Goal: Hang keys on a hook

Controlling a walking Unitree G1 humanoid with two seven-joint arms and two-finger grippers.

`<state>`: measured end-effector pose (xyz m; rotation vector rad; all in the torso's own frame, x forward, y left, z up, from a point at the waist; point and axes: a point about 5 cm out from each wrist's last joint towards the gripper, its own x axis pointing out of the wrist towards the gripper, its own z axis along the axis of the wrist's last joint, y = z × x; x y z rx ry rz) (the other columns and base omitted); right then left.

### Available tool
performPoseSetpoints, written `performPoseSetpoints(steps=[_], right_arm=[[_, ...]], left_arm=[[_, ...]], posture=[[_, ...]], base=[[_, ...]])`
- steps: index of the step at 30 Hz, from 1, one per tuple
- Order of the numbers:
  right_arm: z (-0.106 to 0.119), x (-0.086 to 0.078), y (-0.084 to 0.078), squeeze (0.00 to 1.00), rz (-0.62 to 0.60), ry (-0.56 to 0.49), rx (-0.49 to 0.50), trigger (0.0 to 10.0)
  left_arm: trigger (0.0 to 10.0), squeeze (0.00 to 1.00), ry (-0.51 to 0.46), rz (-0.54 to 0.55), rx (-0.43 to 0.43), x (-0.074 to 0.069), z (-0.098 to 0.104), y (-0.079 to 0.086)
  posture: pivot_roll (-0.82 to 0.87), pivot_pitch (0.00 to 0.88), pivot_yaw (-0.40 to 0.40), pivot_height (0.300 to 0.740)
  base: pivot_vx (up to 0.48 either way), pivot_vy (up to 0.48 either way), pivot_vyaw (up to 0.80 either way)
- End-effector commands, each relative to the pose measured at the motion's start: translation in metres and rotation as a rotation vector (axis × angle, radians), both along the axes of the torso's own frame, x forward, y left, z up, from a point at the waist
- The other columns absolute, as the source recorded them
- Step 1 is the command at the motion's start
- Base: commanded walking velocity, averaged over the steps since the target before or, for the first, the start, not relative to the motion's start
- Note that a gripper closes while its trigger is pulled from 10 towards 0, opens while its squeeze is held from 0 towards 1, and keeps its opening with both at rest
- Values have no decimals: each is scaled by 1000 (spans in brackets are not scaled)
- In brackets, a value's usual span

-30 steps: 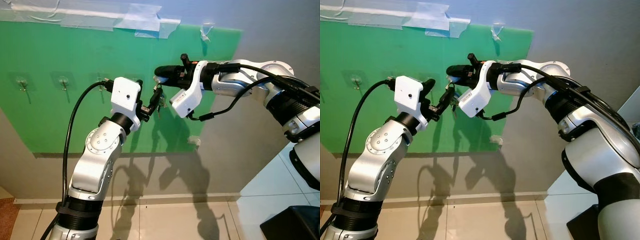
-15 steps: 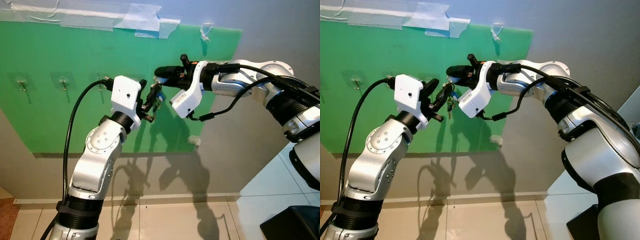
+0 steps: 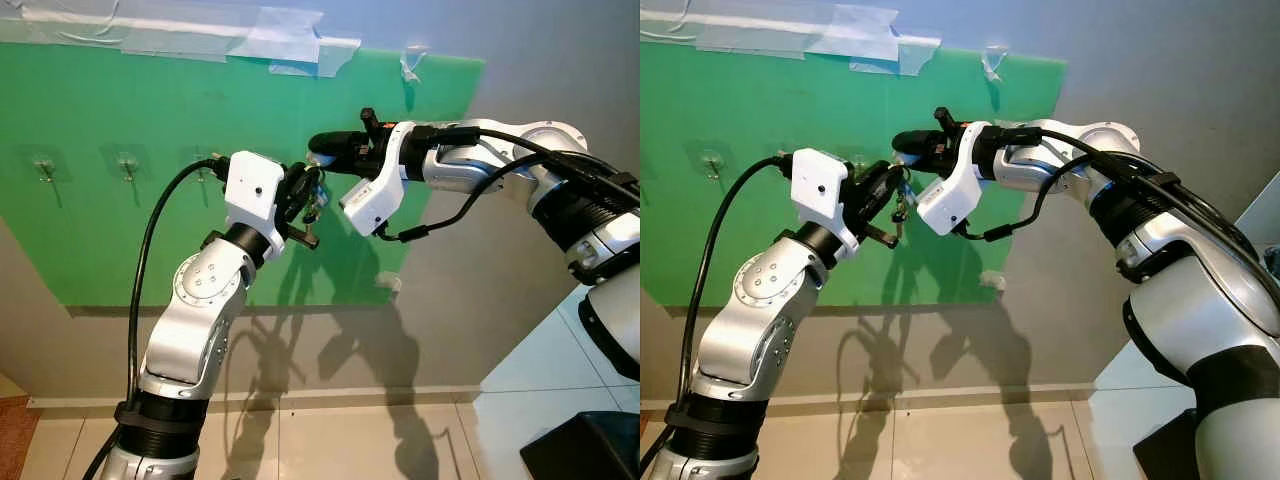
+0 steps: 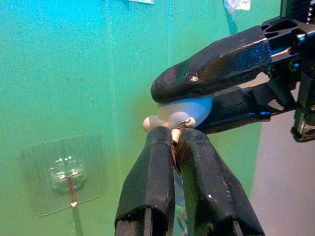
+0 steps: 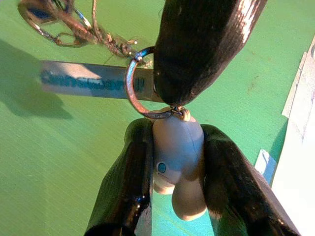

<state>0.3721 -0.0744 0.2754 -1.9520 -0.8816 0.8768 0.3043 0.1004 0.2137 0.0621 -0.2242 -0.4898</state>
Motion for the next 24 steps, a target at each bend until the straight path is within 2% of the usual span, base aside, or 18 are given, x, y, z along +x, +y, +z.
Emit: performPoseSetpoints(steps=[1,24], right_arm=[[13,0,1,0,7,-21,25,0],[11,4,-7,0,-40,-29,15,0]], left_arm=[[0,0,-28,-22,-21,0,8,-2],[0,0,-70,-80,-61,-1,15,-5]], posture=[[-81,0,-26,740],[-84,0,-20,740]], base=[[0,0,0],[0,0,0]])
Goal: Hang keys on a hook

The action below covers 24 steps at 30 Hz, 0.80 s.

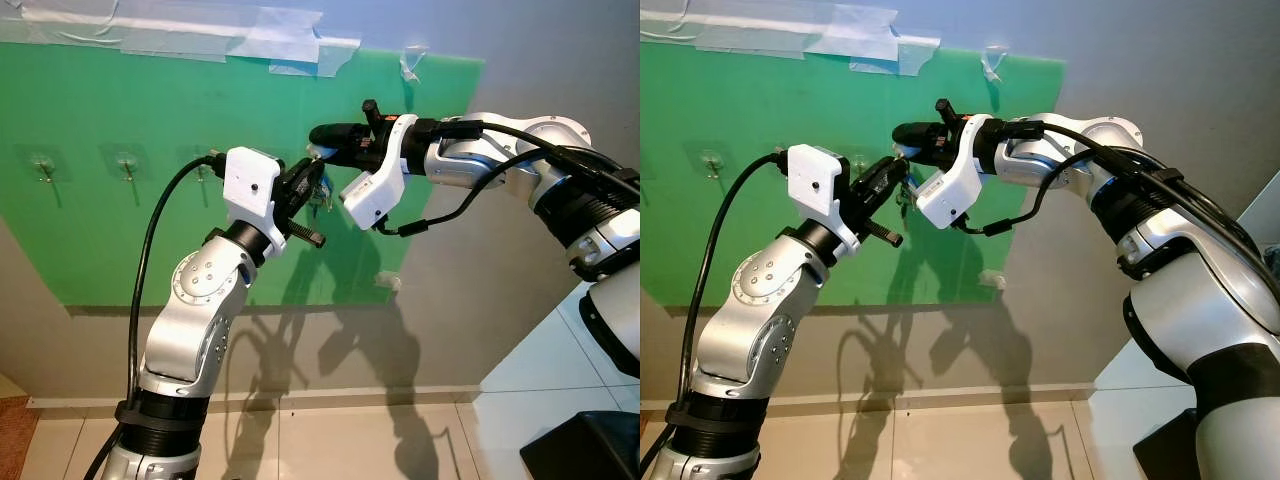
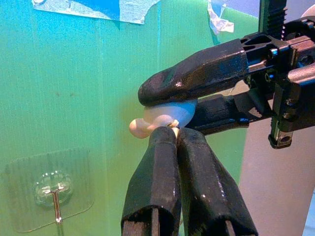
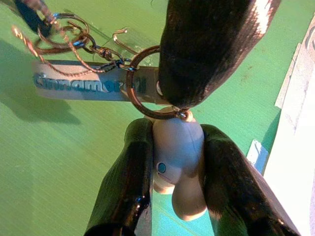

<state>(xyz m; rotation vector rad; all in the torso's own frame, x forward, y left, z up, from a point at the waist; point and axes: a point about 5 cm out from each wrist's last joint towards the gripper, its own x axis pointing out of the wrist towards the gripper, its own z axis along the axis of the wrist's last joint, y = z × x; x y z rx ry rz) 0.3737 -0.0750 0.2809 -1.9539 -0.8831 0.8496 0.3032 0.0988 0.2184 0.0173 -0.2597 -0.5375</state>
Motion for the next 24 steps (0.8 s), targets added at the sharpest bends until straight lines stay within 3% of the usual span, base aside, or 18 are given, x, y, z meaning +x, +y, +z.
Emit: performPoseSetpoints(steps=[1,2,4,5,9,11,12,24], right_arm=[[6,3,-6,0,-34,-14,3,0],[6,5,-7,0,-49,-18,8,4039],[6,5,-8,0,-54,-21,11,4039],[6,6,-8,0,-67,-18,28,10000],[7,8,-9,0,-86,-10,68,10000],[9,12,-12,0,-136,31,171,10000],[8,12,-13,1000,-149,54,196,10000],[-7,13,-16,1000,-198,85,267,10000]], left_arm=[[0,0,-48,-26,-16,0,10,-3],[0,0,-49,-27,-19,-1,11,-3],[0,0,-49,-27,-21,-1,11,-3],[0,0,-53,-26,-21,-2,12,-2],[0,0,-57,-26,-22,-2,13,-2],[0,0,-61,-25,-23,-2,14,-1],[0,0,-61,-25,-23,-2,14,-1],[0,0,-59,-28,-22,-2,14,0]], posture=[[-84,0,-19,740],[-83,0,-21,740],[-82,0,-21,740],[-82,0,-22,740],[-80,0,-24,740],[-77,0,-24,740],[-77,0,-24,740],[-76,0,-18,740]], base=[[0,0,0],[0,0,0],[0,0,0],[0,0,0],[0,0,0],[0,0,0],[0,0,0],[0,0,0]])
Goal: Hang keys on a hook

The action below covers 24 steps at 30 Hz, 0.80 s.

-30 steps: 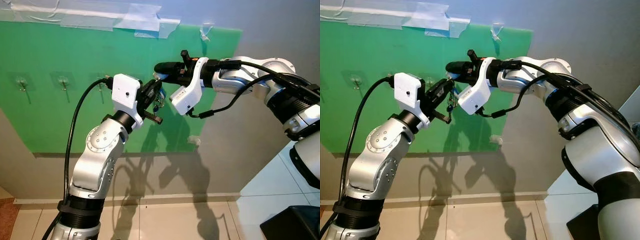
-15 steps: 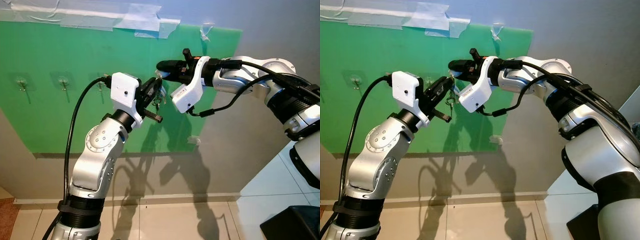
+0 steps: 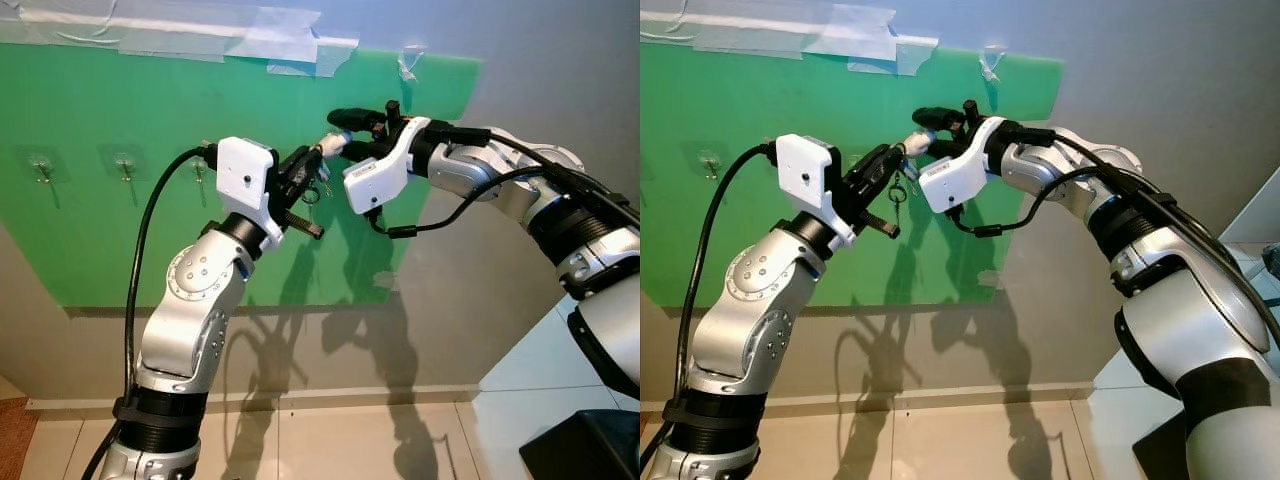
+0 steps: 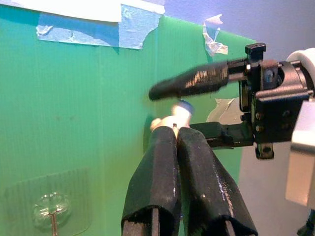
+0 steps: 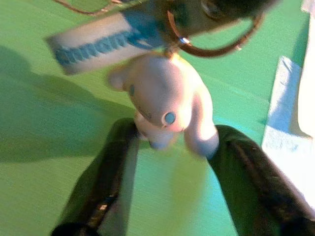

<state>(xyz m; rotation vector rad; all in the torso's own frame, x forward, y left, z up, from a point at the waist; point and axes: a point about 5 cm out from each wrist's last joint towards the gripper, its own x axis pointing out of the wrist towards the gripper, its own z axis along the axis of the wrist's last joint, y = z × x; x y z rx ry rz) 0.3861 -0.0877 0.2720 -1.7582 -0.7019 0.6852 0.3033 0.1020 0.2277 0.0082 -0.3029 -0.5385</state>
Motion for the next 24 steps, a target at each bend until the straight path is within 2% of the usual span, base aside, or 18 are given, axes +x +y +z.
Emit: performPoseSetpoints(steps=[1,14,17,20,21,22,24], right_arm=[[3,0,-1,1000,-14,4,70,10000],[2,2,-1,1000,-69,25,194,10000],[-4,6,-8,1000,-155,140,392,10000],[-17,7,-13,1000,-221,277,537,10000],[-26,5,-12,169,-225,329,571,10000],[-35,3,-10,0,-225,376,596,10000],[-51,-3,-5,0,-227,469,666,10000]], left_arm=[[0,0,-19,-26,-1,-2,5,-3],[0,0,-29,-21,28,1,9,4],[0,0,-42,-36,51,0,15,8],[0,0,-47,-74,103,0,21,13],[0,0,-45,-91,128,0,23,16],[0,0,-40,-112,157,0,24,19],[0,0,-30,-137,215,0,24,25]], posture=[[-75,0,-19,740],[-61,0,-28,740],[-49,0,-35,740],[-39,0,-36,740],[-29,0,-35,740],[-22,0,-36,740],[-8,0,-34,740]], base=[[0,0,0],[0,0,0],[0,0,0],[0,0,0],[0,0,0],[0,0,0],[0,0,0]])
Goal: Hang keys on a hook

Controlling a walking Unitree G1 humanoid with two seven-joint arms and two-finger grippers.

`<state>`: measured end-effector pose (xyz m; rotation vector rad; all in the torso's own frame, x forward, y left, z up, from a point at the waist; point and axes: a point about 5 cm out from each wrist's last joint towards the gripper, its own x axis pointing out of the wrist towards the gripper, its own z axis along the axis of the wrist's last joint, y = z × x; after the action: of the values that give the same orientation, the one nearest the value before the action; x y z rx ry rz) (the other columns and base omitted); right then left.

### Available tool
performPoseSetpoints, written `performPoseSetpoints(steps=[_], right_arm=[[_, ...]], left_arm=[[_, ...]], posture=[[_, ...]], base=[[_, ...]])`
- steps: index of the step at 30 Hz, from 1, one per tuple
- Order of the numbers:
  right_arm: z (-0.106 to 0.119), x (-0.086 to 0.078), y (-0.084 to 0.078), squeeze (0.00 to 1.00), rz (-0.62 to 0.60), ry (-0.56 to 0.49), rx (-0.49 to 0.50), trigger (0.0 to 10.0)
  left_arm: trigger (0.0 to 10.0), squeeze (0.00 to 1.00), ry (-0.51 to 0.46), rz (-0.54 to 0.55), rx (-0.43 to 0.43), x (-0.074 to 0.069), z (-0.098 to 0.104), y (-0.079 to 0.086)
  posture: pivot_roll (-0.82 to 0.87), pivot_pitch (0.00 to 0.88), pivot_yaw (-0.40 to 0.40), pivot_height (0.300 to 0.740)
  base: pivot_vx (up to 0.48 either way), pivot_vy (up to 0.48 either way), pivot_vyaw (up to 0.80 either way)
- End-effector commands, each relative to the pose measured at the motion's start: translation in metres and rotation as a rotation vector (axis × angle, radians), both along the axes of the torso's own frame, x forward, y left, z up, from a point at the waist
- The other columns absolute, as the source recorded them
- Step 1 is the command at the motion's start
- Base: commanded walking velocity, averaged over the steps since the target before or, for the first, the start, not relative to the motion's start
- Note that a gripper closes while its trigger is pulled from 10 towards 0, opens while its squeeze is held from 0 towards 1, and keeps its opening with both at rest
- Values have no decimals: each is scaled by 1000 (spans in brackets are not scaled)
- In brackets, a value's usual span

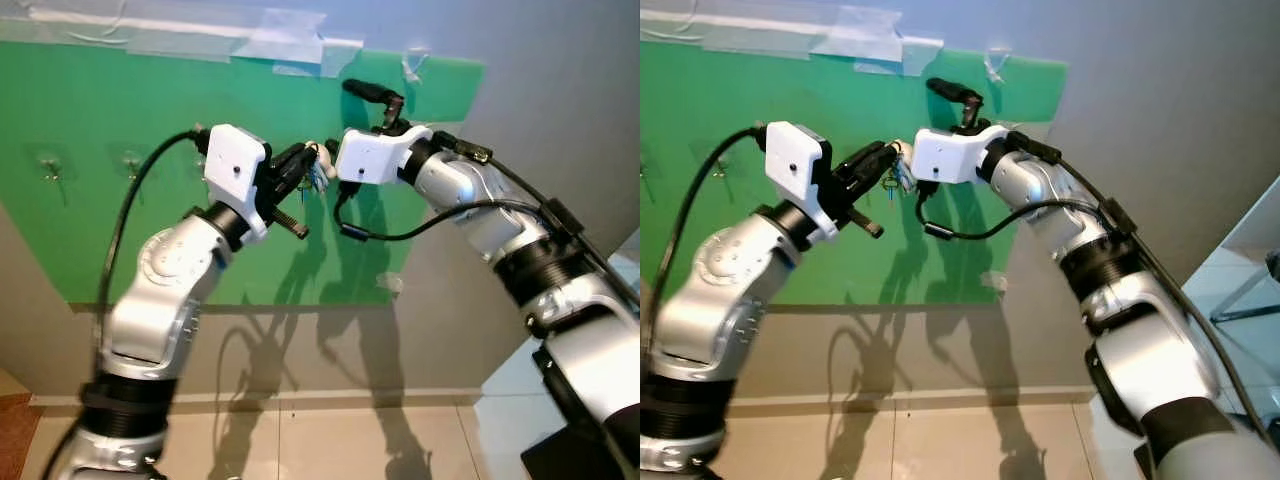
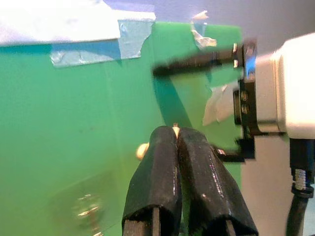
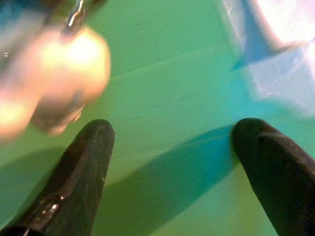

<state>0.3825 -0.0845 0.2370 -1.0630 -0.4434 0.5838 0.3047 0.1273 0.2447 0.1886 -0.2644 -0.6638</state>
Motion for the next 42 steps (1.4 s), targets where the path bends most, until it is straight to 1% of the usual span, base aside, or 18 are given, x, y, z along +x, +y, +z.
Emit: performPoseSetpoints(steps=[1,2,4,6,7,8,10,11,12,13,15,20,22,28,33,37,40,42], right_arm=[[-25,-2,-5,0,-35,174,113,10000],[-30,-4,-2,0,-28,220,161,10000],[-36,-7,3,0,-34,328,313,10000],[-37,-8,7,0,-36,491,579,10000],[-37,-9,9,0,-31,547,663,10000],[-38,-11,11,0,-17,588,719,10000],[-38,-12,11,0,-9,606,741,10000],[-43,-16,12,0,-3,657,779,10000],[-43,-16,12,0,-3,657,779,10000],[-48,-19,12,0,-10,684,784,10000],[-50,-19,12,0,-12,688,783,10000],[-55,-26,12,0,-27,757,807,10000],[-55,-27,11,0,-28,767,819,10000],[-55,-31,10,0,-28,778,827,10000],[-58,-37,15,0,-27,806,819,10000],[-59,-39,17,0,-24,812,819,10000],[-59,-41,20,0,-20,819,824,10000],[-59,-41,20,0,-20,819,824,10000]], left_arm=[[0,0,-6,-45,46,-2,8,4],[0,0,-3,-46,62,-2,8,7],[0,0,6,-51,86,-2,9,13],[0,0,14,-55,110,-2,10,19],[0,0,17,-56,116,-1,11,21],[0,0,23,-60,128,-1,11,23],[0,0,28,-63,136,-1,11,25],[0,0,50,-75,171,1,9,29],[0,0,50,-75,171,1,9,29],[0,0,76,-100,208,2,6,32],[0,0,82,-105,216,2,5,32],[0,0,139,-127,364,9,-5,42],[0,0,150,-128,395,11,-7,44],[0,0,156,-137,437,20,-5,48],[0,0,177,-149,458,31,-6,51],[0,0,180,-151,464,34,-6,52],[0,0,196,-146,487,42,-7,54],[0,0,197,-144,490,43,-7,55]], posture=[[0,0,-30,740],[2,0,-29,740],[11,0,-27,740],[18,0,-28,740],[19,0,-27,740],[20,0,-26,740],[20,0,-26,740],[19,0,-26,740],[19,0,-26,740],[20,0,-24,740],[20,0,-24,740],[15,0,-6,740],[14,0,-3,740],[11,0,6,740],[6,0,16,740],[4,0,20,740],[3,0,28,740],[2,0,31,740]], base=[[0,0,0],[0,0,0],[0,0,0],[0,0,0],[0,0,0],[0,0,0],[0,0,0],[0,0,0],[0,0,0],[0,0,0],[0,0,0],[0,0,0],[0,0,0],[0,0,0],[0,0,0],[0,0,0],[0,0,0],[0,0,0]])
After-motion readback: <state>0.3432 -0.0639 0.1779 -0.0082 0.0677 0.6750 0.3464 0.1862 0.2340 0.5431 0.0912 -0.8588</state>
